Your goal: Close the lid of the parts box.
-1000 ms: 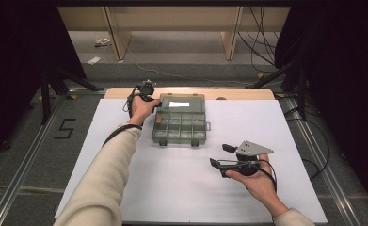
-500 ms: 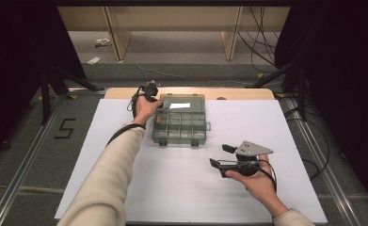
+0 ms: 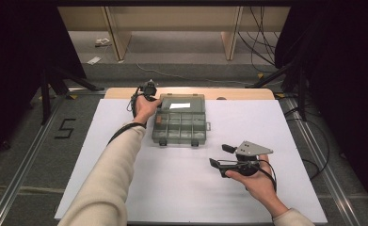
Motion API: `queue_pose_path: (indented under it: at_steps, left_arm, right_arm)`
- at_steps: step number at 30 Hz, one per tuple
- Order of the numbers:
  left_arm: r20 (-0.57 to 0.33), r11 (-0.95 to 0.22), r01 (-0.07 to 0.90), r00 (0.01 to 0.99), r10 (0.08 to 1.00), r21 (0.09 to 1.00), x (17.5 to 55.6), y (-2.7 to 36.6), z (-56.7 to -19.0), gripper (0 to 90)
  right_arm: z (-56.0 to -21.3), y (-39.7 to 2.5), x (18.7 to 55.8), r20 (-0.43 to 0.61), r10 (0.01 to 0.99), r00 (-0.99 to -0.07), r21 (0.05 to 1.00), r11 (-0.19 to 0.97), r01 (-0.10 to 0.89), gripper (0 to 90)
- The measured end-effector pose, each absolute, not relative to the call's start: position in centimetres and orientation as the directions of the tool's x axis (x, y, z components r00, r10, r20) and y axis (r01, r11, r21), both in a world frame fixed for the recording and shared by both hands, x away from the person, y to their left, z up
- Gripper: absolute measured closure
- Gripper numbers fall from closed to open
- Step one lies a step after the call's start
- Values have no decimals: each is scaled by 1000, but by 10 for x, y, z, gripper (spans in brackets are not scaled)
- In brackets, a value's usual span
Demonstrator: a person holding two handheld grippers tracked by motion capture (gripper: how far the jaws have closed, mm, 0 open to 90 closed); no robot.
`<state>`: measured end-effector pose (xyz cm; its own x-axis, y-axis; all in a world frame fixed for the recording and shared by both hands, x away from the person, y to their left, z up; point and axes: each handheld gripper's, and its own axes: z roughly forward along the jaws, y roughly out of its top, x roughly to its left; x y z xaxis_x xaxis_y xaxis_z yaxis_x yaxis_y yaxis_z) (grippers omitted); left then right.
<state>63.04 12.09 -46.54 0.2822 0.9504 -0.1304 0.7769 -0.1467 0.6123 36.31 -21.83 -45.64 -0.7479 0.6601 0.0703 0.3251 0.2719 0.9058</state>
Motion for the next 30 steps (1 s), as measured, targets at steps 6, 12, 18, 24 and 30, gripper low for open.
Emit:
queue_pose_path:
  at_steps: [6, 12, 18, 24, 30]
  left_arm:
    - [-119, -134, 791, 253, 960, 598, 631, 119, -464, 812]
    - [-91, -141, 797, 239, 967, 587, 631, 115, -462, 842]
    - [-94, -115, 808, 206, 974, 577, 631, 113, -461, 862]
    - [-114, -51, 806, 146, 983, 590, 628, 111, -458, 888]
    - [-138, -21, 797, 130, 982, 604, 624, 113, -455, 894]
  right_arm:
    - [-456, -218, 363, 72, 661, -747, 906, 270, 326, 258]
    - [-456, -218, 363, 72, 657, -750, 907, 271, 324, 258]
    - [-456, -218, 363, 72, 656, -752, 907, 270, 323, 258]
    - [-456, -218, 364, 75, 658, -749, 907, 267, 326, 259]
    - [-456, -219, 364, 76, 660, -747, 907, 265, 326, 260]
